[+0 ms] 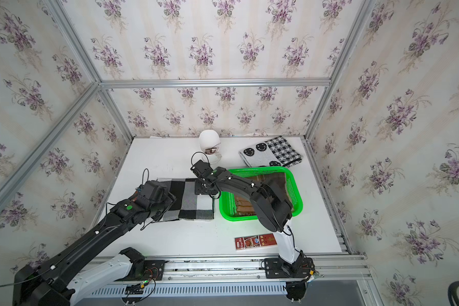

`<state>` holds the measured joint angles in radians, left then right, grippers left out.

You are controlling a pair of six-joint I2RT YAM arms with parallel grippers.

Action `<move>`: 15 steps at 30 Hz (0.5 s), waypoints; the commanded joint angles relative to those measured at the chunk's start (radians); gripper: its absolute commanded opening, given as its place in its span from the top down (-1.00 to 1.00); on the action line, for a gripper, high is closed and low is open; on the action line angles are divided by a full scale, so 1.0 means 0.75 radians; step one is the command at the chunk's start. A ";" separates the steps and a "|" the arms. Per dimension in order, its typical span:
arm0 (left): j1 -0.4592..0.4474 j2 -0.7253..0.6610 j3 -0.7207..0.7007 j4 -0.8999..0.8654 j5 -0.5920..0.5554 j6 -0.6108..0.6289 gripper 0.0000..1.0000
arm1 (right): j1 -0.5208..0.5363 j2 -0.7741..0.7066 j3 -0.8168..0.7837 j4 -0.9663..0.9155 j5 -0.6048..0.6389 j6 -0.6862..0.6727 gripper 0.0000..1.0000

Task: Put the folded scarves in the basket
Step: Adjust the basket at the center of the board.

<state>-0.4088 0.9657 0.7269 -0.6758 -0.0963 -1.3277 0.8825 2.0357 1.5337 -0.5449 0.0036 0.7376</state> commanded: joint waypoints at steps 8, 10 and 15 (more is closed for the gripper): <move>0.583 -0.099 -0.177 -0.091 0.260 0.375 -0.63 | -0.038 0.049 0.044 -0.060 0.134 0.006 -0.18; 0.626 -0.082 -0.218 -0.021 0.318 0.382 -0.64 | -0.070 0.086 0.106 -0.081 0.152 -0.017 -0.18; 0.668 0.088 -0.272 0.115 0.409 0.392 -0.61 | -0.132 0.182 0.243 -0.123 0.132 -0.073 -0.20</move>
<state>0.0738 0.9894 0.5304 -0.6636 0.1474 -1.0657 0.7952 2.1471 1.6764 -0.5964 0.0891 0.7212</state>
